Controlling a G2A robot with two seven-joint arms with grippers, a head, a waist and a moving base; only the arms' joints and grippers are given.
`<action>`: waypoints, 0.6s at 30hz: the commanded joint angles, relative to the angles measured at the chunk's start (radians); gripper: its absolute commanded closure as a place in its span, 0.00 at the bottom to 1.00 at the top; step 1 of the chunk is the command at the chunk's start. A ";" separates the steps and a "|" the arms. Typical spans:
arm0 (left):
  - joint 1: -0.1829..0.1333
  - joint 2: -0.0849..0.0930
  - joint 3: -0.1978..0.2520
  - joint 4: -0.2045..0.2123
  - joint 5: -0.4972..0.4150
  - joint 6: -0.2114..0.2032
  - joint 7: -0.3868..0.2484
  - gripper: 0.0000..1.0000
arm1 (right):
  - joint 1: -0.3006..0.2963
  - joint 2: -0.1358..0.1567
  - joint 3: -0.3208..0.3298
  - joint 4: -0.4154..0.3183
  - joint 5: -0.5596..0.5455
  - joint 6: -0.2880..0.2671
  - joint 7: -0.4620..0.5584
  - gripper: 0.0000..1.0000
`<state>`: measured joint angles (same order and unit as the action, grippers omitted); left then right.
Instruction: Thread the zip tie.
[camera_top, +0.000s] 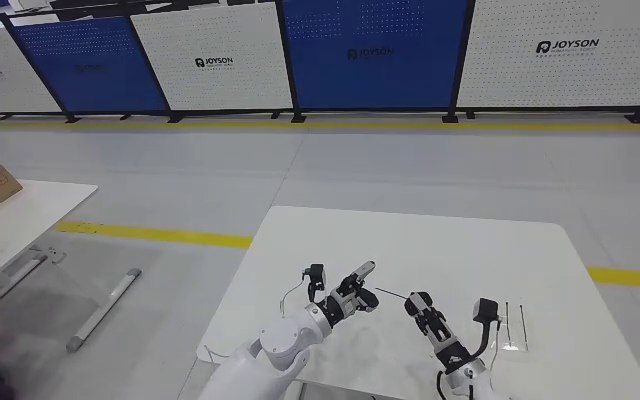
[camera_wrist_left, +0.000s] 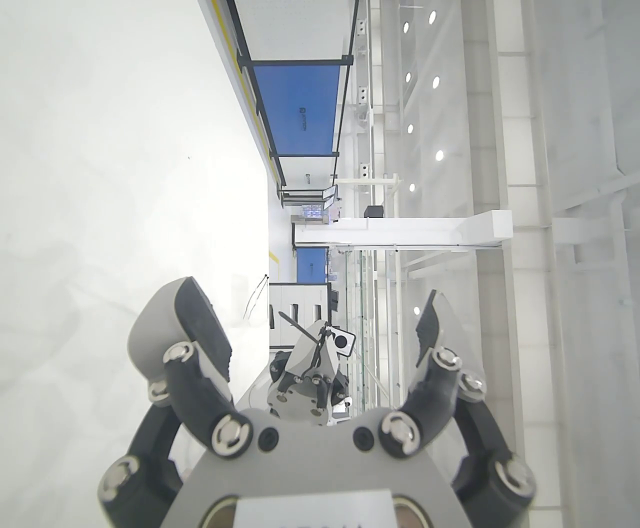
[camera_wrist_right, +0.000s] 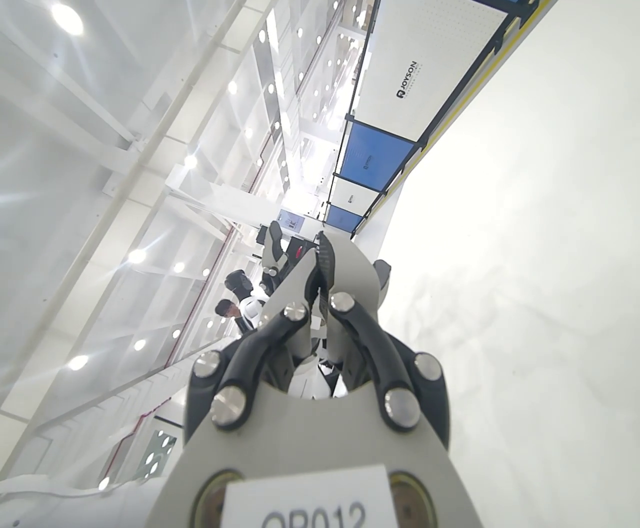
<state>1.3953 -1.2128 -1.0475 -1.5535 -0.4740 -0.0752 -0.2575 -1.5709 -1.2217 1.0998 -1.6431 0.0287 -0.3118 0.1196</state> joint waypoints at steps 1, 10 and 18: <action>0.000 0.000 0.000 0.000 0.000 0.000 0.000 0.00 | 0.000 0.000 0.000 0.000 0.000 0.000 0.000 1.00; 0.000 0.000 0.000 0.000 0.000 0.000 0.000 0.00 | 0.000 0.000 0.000 0.000 0.000 0.000 0.000 1.00; -0.004 0.008 0.004 0.007 0.077 0.051 -0.049 0.00 | 0.000 0.000 0.000 0.000 0.000 0.000 0.000 1.00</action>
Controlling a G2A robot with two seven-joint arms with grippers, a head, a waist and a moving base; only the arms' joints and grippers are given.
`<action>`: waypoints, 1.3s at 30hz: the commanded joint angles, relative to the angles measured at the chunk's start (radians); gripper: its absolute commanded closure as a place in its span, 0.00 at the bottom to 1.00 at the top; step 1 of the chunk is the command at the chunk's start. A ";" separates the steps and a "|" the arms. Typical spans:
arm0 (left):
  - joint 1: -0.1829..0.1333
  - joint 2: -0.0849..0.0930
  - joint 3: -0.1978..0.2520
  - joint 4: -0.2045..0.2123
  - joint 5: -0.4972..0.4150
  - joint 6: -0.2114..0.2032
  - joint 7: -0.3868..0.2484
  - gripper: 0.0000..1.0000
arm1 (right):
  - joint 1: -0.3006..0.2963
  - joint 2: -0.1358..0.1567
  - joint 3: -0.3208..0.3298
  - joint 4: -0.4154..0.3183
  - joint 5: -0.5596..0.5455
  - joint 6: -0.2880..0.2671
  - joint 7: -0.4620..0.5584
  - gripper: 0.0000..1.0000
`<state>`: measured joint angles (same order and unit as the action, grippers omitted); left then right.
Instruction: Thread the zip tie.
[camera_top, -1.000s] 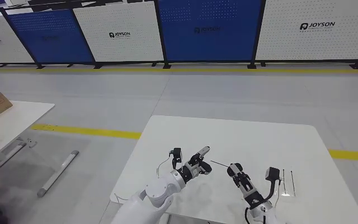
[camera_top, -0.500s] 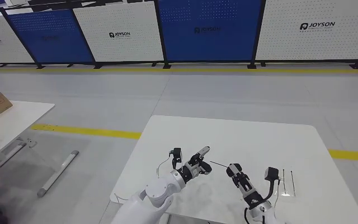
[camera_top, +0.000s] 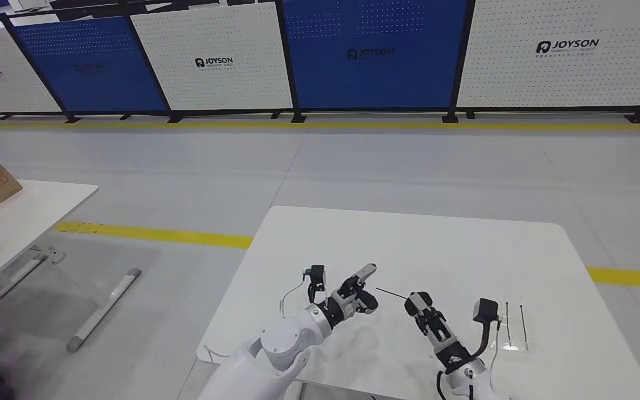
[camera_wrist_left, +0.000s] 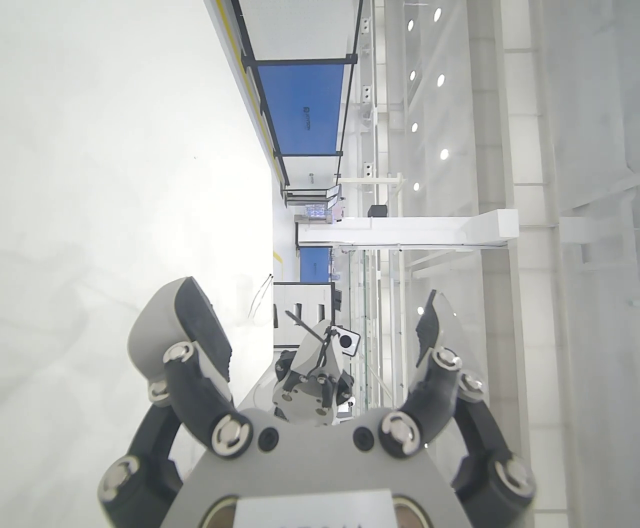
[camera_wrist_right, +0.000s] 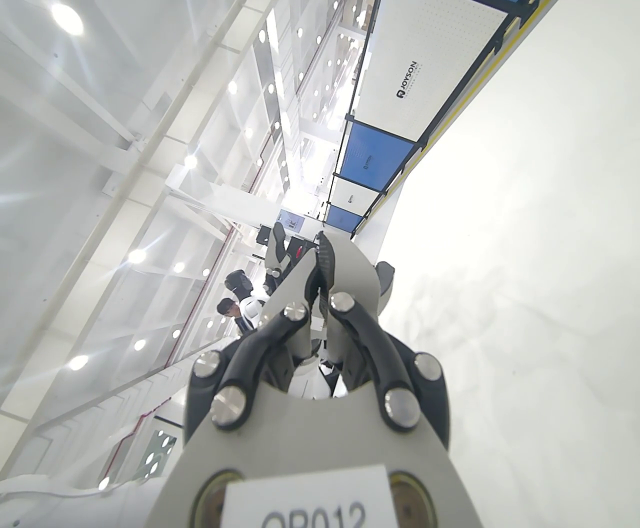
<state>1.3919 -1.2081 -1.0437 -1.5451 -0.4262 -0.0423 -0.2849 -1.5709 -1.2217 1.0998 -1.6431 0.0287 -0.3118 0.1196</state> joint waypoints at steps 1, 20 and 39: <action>0.001 0.006 0.001 -0.006 0.041 0.032 -0.047 0.00 | 0.000 0.000 0.000 0.000 0.000 0.000 0.000 1.00; -0.008 0.001 0.008 -0.007 -0.072 0.001 -0.115 0.00 | 0.013 0.001 0.002 0.023 0.028 -0.005 0.096 1.00; -0.008 -0.005 0.023 0.012 -0.079 -0.079 -0.115 0.05 | 0.021 -0.005 0.006 0.032 0.040 0.014 0.084 1.00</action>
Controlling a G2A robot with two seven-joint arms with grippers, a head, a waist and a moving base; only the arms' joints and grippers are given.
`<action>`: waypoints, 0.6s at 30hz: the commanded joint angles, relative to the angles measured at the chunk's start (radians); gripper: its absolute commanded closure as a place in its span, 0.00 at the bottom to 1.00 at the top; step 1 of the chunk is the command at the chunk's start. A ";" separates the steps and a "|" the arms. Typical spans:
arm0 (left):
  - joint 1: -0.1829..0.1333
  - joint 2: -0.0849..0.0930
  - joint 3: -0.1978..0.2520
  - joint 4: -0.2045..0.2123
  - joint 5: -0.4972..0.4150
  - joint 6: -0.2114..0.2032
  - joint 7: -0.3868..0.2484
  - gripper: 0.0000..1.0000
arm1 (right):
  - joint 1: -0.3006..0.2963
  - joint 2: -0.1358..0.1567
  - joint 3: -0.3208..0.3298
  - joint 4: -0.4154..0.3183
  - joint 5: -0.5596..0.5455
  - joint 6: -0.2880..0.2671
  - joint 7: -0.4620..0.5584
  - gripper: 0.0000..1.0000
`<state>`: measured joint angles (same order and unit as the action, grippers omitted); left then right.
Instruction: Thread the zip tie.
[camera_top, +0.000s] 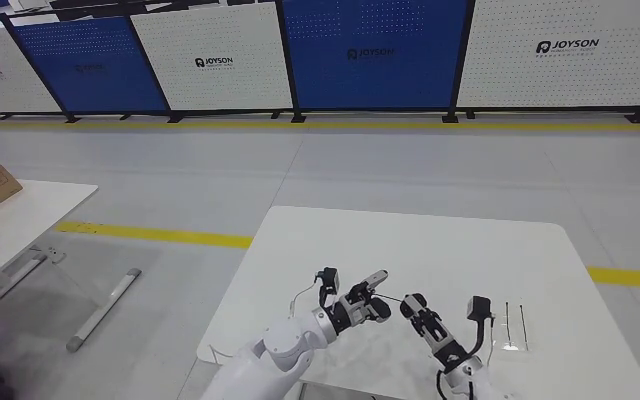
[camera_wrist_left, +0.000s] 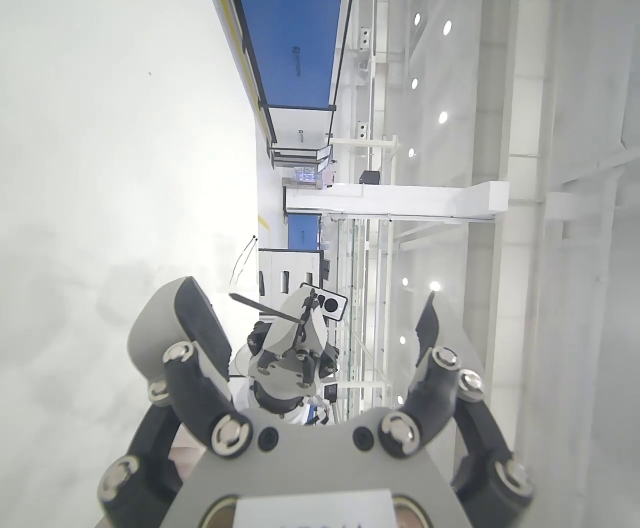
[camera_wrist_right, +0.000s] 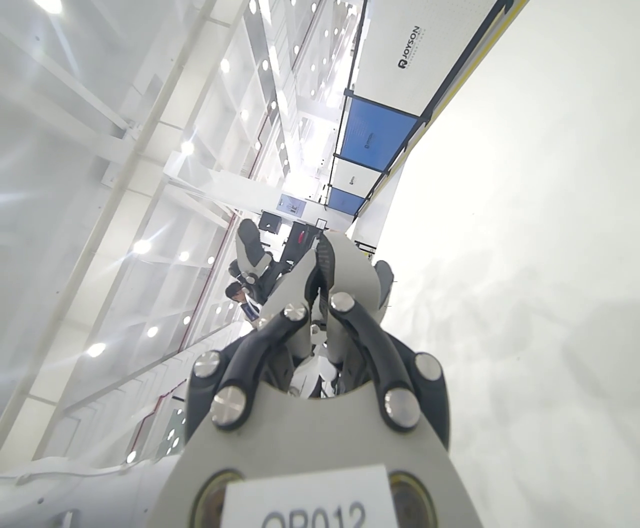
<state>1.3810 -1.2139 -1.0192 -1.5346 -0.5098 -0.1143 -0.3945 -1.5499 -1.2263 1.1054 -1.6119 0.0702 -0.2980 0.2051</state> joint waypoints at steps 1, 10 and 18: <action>0.005 0.002 -0.005 0.002 0.005 -0.010 -0.007 0.48 | 0.000 -0.001 0.001 0.002 0.000 0.000 -0.002 1.00; -0.010 0.000 0.011 0.027 0.025 0.020 -0.006 0.89 | -0.002 -0.004 0.002 -0.001 -0.005 -0.002 0.005 1.00; -0.015 -0.001 0.019 0.032 0.024 0.002 -0.022 1.00 | -0.010 -0.005 0.008 -0.008 -0.013 -0.004 0.008 1.00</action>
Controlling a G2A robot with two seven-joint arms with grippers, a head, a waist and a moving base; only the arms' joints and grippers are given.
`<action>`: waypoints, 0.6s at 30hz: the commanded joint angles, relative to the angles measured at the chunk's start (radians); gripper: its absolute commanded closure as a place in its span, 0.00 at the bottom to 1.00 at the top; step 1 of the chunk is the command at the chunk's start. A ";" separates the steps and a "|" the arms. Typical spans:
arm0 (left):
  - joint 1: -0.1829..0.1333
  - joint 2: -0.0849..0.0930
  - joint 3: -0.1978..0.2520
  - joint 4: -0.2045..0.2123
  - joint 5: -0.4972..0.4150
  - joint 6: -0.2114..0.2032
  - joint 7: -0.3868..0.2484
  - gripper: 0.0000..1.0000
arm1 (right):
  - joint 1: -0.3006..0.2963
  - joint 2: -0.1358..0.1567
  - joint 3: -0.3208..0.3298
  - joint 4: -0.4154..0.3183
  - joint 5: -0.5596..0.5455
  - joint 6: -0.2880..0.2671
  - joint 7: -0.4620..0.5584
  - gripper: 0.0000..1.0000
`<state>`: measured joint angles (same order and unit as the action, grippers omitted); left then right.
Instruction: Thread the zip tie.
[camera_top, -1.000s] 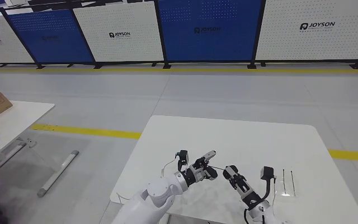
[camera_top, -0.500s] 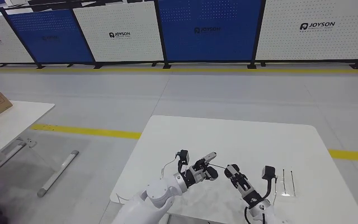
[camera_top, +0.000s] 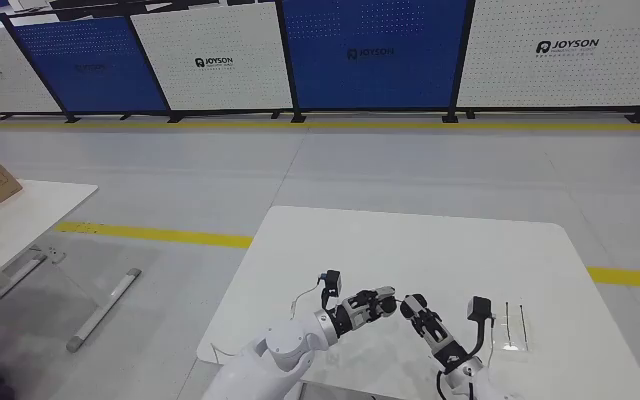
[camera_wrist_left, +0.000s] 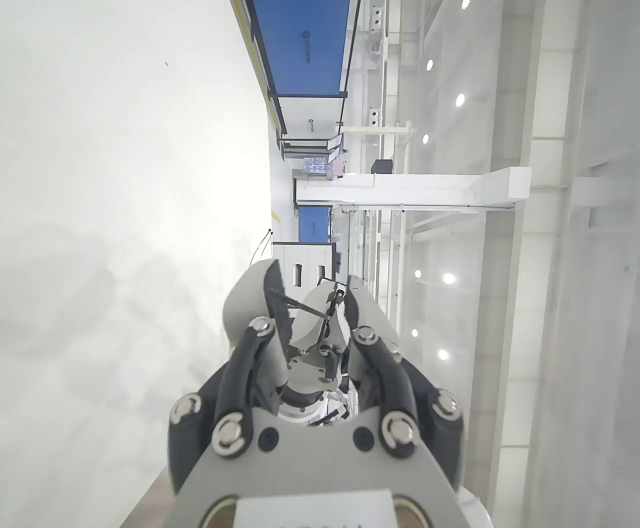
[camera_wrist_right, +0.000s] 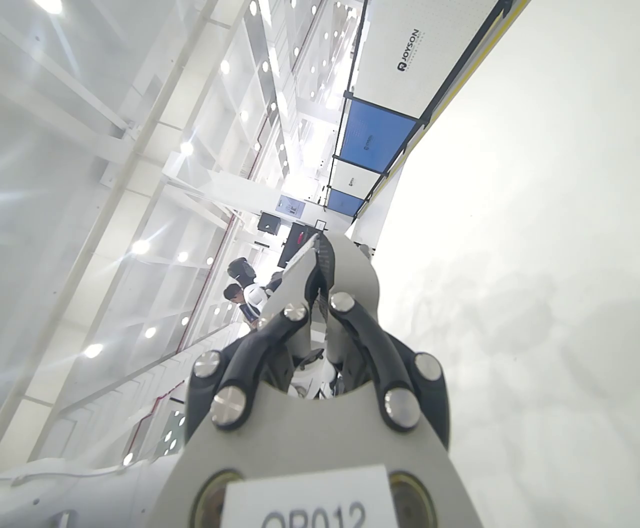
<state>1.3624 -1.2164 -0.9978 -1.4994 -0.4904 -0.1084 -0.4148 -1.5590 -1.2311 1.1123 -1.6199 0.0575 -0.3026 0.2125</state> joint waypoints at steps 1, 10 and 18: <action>0.006 0.002 -0.004 -0.007 0.008 -0.007 -0.004 1.00 | -0.001 0.000 0.002 0.001 0.000 0.002 0.000 1.00; 0.028 0.009 -0.011 -0.035 0.040 -0.012 -0.014 0.94 | 0.002 -0.004 0.000 0.005 -0.007 0.009 0.002 1.00; 0.027 0.010 -0.005 -0.038 0.050 -0.009 -0.012 0.76 | -0.001 -0.005 0.003 0.002 -0.018 0.008 0.005 1.00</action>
<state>1.3893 -1.2067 -1.0026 -1.5377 -0.4399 -0.1170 -0.4279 -1.5597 -1.2362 1.1146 -1.6176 0.0402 -0.2941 0.2166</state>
